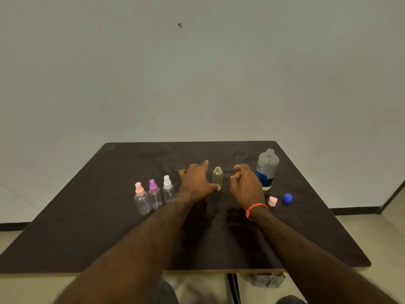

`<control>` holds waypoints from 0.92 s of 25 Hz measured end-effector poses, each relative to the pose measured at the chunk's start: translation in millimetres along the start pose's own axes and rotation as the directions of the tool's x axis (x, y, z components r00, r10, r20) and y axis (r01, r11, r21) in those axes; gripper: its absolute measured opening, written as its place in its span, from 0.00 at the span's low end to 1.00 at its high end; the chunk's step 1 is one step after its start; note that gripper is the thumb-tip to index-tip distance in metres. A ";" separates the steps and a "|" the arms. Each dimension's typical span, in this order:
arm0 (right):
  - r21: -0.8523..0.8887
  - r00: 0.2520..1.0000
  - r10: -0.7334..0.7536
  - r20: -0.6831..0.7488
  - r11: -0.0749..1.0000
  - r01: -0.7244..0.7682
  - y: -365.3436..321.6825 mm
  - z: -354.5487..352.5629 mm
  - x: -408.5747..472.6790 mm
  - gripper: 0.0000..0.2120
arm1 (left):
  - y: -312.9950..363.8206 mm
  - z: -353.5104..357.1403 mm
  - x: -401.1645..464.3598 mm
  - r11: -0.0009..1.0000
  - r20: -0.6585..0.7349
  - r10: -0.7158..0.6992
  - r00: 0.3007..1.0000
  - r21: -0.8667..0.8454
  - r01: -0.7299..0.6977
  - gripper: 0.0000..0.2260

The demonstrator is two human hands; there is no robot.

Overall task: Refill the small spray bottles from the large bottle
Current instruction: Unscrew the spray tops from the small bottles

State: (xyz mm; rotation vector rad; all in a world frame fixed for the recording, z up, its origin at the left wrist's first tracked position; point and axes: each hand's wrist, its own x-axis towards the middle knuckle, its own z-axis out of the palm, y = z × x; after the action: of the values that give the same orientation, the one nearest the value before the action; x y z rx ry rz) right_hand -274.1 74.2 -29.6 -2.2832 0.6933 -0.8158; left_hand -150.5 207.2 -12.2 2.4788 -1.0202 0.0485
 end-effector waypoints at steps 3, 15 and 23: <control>-0.096 0.984 -0.173 -0.033 0.981 0.170 -16.6 -4.4 -21.8 0.07 | -6.0 -23.5 -24.4 0.993 -0.059 0.113 0.992 0.032 -0.111 0.36; -0.005 0.919 -0.178 0.353 0.981 0.192 -95.6 81.1 -41.0 0.32 | -100.0 -117.6 -53.2 0.936 0.059 0.045 0.997 0.347 -0.063 0.27; 0.092 0.921 -0.177 0.347 0.984 0.155 -106.7 102.5 -36.9 0.27 | -95.6 -109.3 -50.2 0.939 0.096 0.132 0.986 0.306 -0.156 0.12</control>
State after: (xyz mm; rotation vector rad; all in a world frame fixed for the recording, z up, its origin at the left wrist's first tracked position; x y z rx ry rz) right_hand -200.0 207.3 -33.9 -2.3676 0.3085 -0.4691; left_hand -107.3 346.0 37.5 2.6985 -1.3147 0.1783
